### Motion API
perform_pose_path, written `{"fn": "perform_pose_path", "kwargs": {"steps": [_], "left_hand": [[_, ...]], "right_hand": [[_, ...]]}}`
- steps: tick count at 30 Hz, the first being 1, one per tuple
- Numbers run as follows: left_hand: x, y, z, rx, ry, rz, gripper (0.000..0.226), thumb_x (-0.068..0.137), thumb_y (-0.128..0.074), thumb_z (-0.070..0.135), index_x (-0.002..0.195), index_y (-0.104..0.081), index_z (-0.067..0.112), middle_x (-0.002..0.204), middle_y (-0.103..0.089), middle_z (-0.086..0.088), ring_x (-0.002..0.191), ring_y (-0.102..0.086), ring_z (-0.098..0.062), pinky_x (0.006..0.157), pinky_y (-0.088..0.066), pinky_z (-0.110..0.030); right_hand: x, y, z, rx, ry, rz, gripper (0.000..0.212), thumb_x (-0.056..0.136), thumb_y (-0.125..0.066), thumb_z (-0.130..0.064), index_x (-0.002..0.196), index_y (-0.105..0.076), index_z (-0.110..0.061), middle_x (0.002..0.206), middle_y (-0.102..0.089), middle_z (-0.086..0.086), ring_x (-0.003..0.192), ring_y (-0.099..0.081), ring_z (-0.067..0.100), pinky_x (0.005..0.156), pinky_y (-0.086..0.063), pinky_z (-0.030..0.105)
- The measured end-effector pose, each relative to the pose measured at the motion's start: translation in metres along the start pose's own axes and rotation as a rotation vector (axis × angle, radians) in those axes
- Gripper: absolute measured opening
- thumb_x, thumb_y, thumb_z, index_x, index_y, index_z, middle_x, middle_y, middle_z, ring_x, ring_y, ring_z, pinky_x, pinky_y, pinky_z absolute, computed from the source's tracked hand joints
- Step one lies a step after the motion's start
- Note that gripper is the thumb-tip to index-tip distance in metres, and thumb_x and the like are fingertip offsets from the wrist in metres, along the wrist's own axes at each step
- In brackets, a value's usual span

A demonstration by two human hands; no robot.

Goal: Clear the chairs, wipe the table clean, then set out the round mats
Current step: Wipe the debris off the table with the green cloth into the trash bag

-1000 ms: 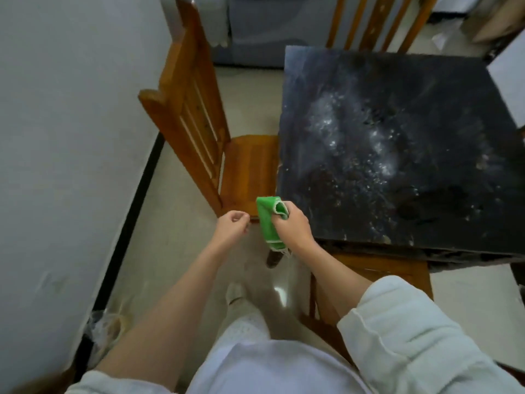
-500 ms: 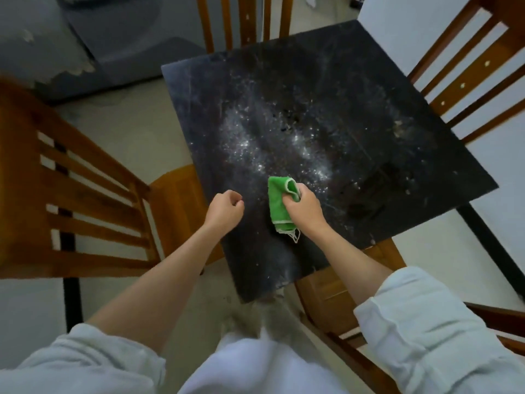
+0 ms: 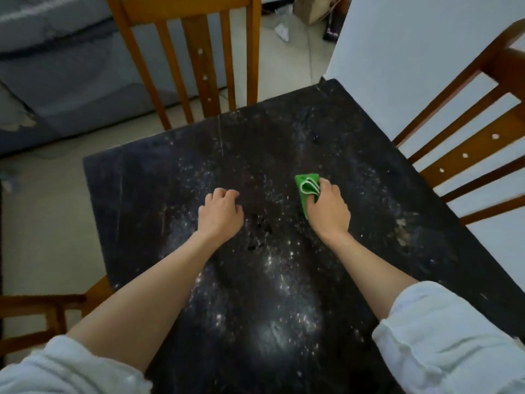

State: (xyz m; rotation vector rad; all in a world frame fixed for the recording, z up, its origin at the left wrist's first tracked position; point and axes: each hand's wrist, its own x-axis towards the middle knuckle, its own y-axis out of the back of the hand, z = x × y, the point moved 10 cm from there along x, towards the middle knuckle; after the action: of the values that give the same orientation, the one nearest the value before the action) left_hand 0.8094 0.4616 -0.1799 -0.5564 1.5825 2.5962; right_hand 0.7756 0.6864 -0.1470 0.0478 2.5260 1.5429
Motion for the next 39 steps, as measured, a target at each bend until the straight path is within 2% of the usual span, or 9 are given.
{"fn": "perform_pose_path", "kwargs": {"steps": [11,19,21,25,27,32,35,37,39], "left_hand": [[0.202,0.013,0.069,0.299,-0.169,0.103,0.061,0.095,-0.027,0.055,0.149,-0.008,0.033,0.159,-0.002,0.000,0.145,0.003,-0.024,0.114,-0.002,-0.051],[0.232,0.007,0.066,0.279,-0.176,0.210,0.059,0.091,-0.020,0.063,0.146,-0.016,0.041,0.158,-0.008,0.003,0.146,0.001,-0.022,0.115,0.004,-0.047],[0.236,0.010,0.069,0.277,-0.177,0.222,0.058,0.092,-0.023,0.062,0.145,-0.020,0.040,0.158,-0.011,0.002,0.146,-0.001,-0.022,0.115,0.003,-0.048],[0.237,0.016,0.068,0.234,-0.179,0.266,0.047,0.096,-0.030,0.050,0.142,-0.031,0.038,0.155,-0.023,-0.001,0.144,-0.011,-0.025,0.115,-0.005,-0.048],[0.239,0.020,0.068,0.203,-0.187,0.278,0.042,0.097,-0.033,0.041,0.139,-0.037,0.037,0.152,-0.029,-0.002,0.141,-0.016,-0.025,0.114,-0.010,-0.047],[0.241,0.024,0.069,0.188,-0.201,0.323,0.038,0.097,-0.039,0.035,0.134,-0.045,0.033,0.147,-0.038,-0.004,0.137,-0.024,-0.028,0.110,-0.016,-0.047],[0.241,0.027,0.071,0.154,-0.217,0.347,0.036,0.096,-0.043,0.033,0.132,-0.049,0.031,0.145,-0.040,-0.003,0.137,-0.027,-0.026,0.111,-0.015,-0.046],[0.242,0.028,0.071,0.132,-0.237,0.351,0.036,0.096,-0.044,0.031,0.131,-0.050,0.030,0.145,-0.040,-0.003,0.137,-0.027,-0.025,0.112,-0.014,-0.045],[0.243,0.030,0.065,0.104,-0.199,0.373,0.038,0.096,-0.043,0.029,0.133,-0.048,0.026,0.146,-0.039,-0.003,0.138,-0.027,-0.023,0.114,-0.014,-0.045]], "right_hand": [[0.174,0.044,0.024,-0.375,0.045,0.310,0.047,0.091,-0.052,-0.018,0.135,-0.035,-0.015,0.118,-0.047,0.018,0.101,-0.051,0.035,0.080,-0.045,0.047],[0.258,0.054,0.096,-0.226,-0.464,0.336,0.042,0.090,-0.047,-0.011,0.130,-0.039,-0.016,0.135,-0.034,0.019,0.122,-0.035,0.038,0.097,-0.034,0.052],[0.265,0.040,0.068,-0.266,-0.377,0.284,0.043,0.085,-0.050,-0.010,0.128,-0.042,-0.012,0.132,-0.037,0.017,0.121,-0.036,0.037,0.093,-0.037,0.050],[0.209,-0.031,-0.039,-0.274,0.177,0.126,0.049,0.080,-0.049,-0.010,0.129,-0.045,-0.015,0.119,-0.045,0.011,0.108,-0.042,0.030,0.080,-0.039,0.040],[0.186,-0.036,-0.058,-0.154,0.307,0.063,0.050,0.083,-0.050,-0.010,0.132,-0.045,-0.017,0.116,-0.046,0.008,0.104,-0.045,0.026,0.075,-0.041,0.035],[0.270,0.042,0.024,-0.088,-0.069,0.382,0.051,0.084,-0.050,-0.005,0.133,-0.042,-0.019,0.123,-0.043,0.013,0.109,-0.045,0.029,0.086,-0.046,0.042],[0.310,0.041,0.061,-0.139,-0.337,0.303,0.046,0.090,-0.045,-0.014,0.134,-0.037,-0.023,0.131,-0.036,0.016,0.119,-0.036,0.035,0.092,-0.036,0.049],[0.314,0.018,0.031,-0.188,-0.221,0.211,0.045,0.087,-0.045,-0.016,0.131,-0.038,-0.022,0.131,-0.036,0.015,0.120,-0.034,0.035,0.092,-0.038,0.049],[0.291,-0.020,-0.030,-0.192,0.098,0.074,0.047,0.084,-0.046,-0.014,0.130,-0.041,-0.022,0.125,-0.040,0.012,0.115,-0.039,0.030,0.088,-0.043,0.043]]}}
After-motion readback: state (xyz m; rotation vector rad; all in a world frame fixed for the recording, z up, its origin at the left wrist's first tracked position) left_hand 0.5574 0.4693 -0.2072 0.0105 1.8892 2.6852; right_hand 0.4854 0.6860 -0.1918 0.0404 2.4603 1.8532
